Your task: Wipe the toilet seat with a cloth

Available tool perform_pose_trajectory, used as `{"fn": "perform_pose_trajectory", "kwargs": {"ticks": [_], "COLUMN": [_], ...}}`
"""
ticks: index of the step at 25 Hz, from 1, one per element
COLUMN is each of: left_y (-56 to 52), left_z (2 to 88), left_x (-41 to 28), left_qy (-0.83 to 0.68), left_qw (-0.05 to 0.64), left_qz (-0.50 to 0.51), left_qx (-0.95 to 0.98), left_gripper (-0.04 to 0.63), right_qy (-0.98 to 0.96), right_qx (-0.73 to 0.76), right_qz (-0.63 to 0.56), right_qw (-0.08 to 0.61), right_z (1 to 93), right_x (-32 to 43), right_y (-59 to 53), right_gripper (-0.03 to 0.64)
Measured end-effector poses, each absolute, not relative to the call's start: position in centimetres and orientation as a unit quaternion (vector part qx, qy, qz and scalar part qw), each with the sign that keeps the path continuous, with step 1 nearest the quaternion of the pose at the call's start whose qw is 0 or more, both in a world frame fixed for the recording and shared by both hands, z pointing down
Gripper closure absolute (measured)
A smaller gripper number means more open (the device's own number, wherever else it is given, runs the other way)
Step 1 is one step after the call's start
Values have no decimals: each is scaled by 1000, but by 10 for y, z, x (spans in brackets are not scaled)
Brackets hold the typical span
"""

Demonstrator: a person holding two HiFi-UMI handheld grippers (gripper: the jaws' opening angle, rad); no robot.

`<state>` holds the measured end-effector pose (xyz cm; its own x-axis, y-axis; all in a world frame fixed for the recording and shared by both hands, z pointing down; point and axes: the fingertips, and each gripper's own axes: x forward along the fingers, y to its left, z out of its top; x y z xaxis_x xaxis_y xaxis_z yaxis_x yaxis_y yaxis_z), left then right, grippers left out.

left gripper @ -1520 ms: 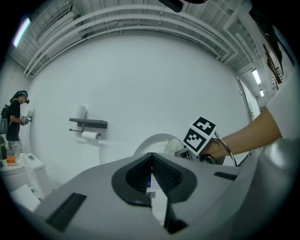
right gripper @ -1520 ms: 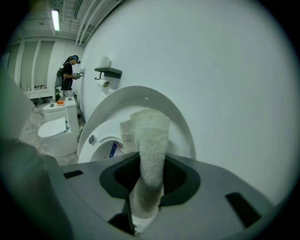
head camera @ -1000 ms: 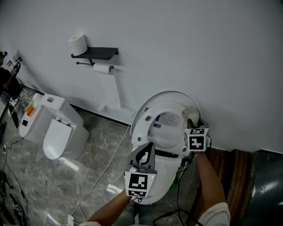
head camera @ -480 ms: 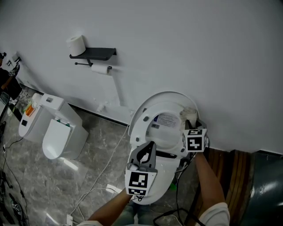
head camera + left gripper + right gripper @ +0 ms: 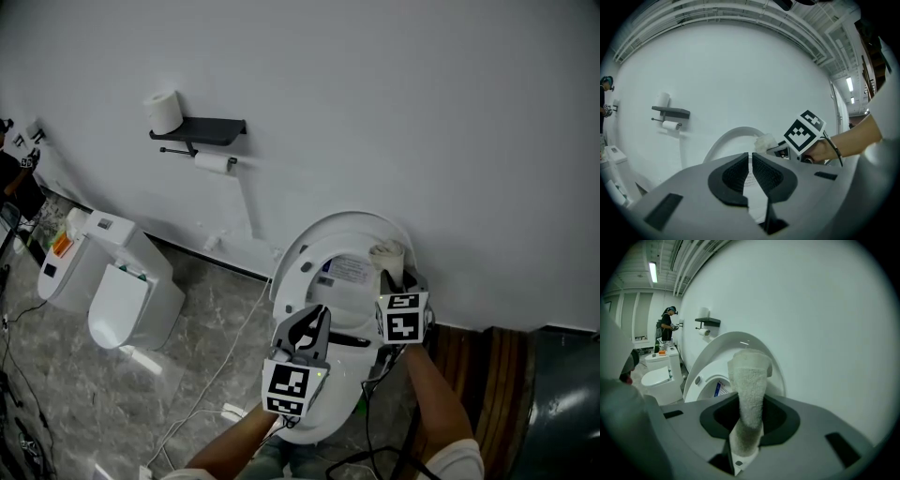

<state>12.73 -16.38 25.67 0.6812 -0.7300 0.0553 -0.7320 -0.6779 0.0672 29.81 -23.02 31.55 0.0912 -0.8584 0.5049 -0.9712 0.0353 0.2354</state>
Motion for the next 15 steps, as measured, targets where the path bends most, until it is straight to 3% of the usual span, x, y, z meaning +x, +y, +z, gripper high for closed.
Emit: {"fn": "perform_pose_trajectory", "kwargs": {"ticks": [8, 12, 15], "left_y": [-182, -196, -209], "left_z": [254, 261, 265], "left_x": [126, 131, 135], "left_qy": [-394, -378, -376], "left_qw": [41, 57, 52], "left_qz": [19, 27, 32], "left_qx": [918, 924, 925], "left_gripper": [580, 461, 431], "right_qy": [-674, -676, -677], "right_qx": [689, 686, 684], "right_qz": [99, 106, 114], "right_qw": [247, 246, 245], "right_z": [289, 289, 291], "right_x": [289, 286, 285], "right_y": [-205, -192, -181], "right_gripper": [506, 508, 508]}}
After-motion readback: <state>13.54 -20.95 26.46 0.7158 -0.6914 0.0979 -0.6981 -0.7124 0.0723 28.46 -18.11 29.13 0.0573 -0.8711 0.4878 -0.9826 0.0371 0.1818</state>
